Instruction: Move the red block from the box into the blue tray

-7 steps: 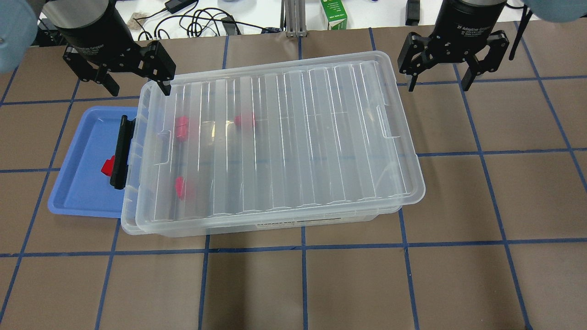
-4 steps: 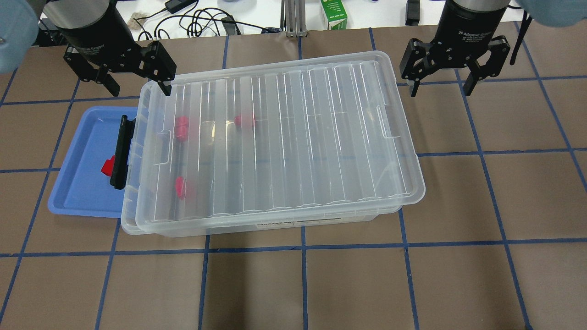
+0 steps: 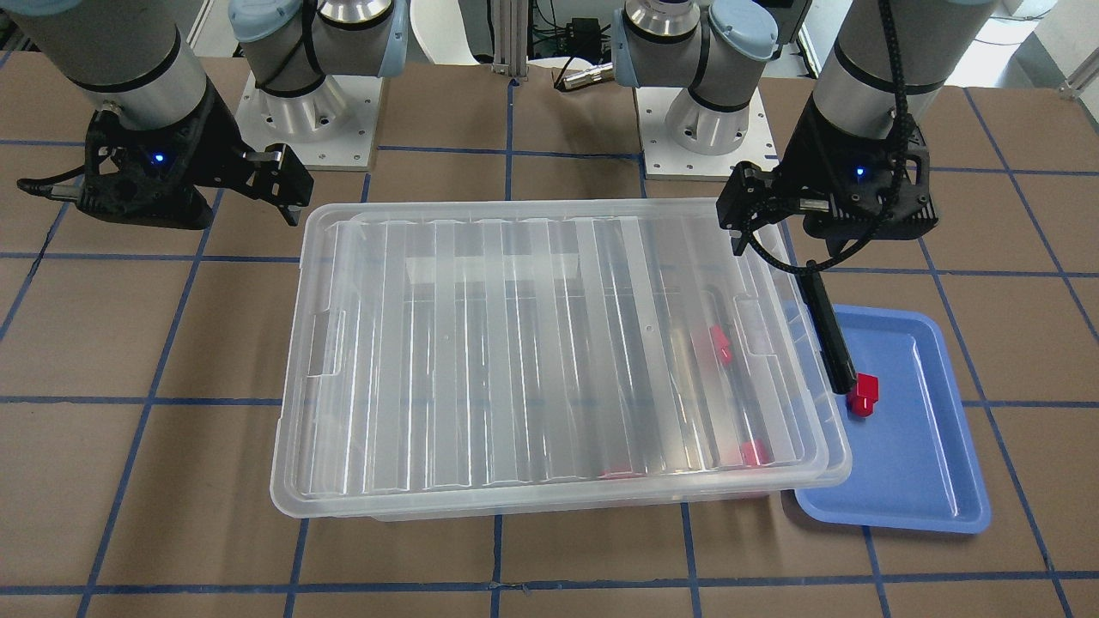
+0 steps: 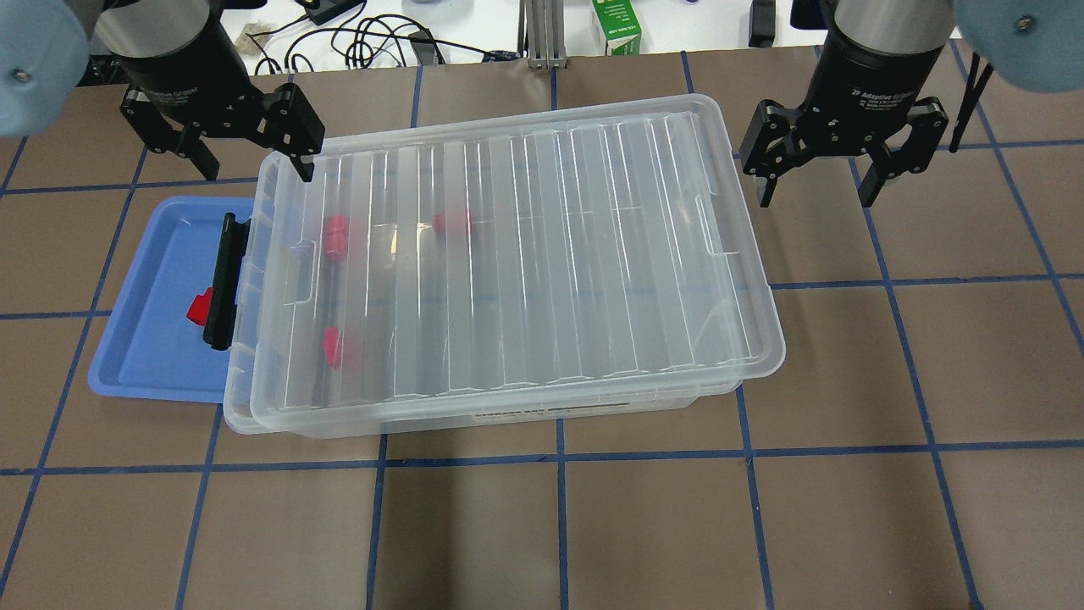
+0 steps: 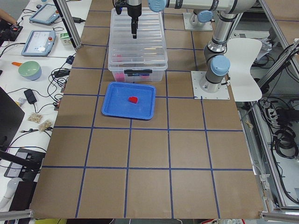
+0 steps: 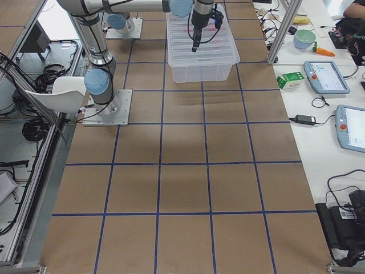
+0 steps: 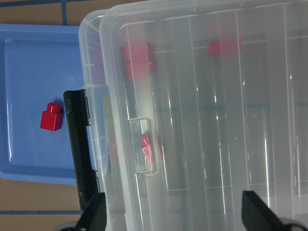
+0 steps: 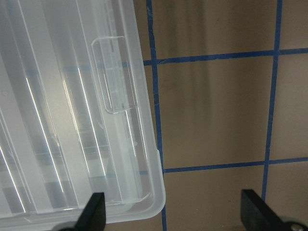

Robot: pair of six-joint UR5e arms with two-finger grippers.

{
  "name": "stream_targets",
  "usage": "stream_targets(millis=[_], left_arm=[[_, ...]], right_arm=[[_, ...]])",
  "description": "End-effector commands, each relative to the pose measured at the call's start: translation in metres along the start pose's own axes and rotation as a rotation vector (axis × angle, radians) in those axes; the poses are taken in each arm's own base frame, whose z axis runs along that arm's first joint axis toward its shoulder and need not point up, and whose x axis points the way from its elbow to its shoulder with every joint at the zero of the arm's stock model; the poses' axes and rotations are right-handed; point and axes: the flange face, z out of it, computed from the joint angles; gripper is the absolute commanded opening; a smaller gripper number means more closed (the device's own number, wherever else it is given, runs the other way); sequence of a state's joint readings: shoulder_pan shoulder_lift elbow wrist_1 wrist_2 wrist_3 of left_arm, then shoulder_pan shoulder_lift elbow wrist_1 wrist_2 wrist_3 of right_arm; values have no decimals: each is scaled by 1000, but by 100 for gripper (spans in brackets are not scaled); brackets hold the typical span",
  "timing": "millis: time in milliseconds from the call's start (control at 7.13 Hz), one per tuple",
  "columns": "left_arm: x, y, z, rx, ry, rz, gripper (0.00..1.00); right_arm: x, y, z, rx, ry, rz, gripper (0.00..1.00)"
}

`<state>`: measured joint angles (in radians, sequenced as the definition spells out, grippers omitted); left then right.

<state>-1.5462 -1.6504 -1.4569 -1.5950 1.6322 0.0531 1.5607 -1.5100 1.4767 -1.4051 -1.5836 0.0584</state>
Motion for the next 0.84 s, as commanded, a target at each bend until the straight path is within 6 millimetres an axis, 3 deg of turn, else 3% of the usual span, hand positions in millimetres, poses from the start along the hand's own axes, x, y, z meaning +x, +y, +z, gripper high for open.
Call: stream_targets(millis=[0, 701], left_arm=[[-1, -3, 1, 11, -2, -3, 100], [1, -4, 1, 10, 0, -8, 100]], right_arm=[[2, 5, -7, 22, -2, 7, 100], [3, 6, -7, 24, 11, 7, 100]])
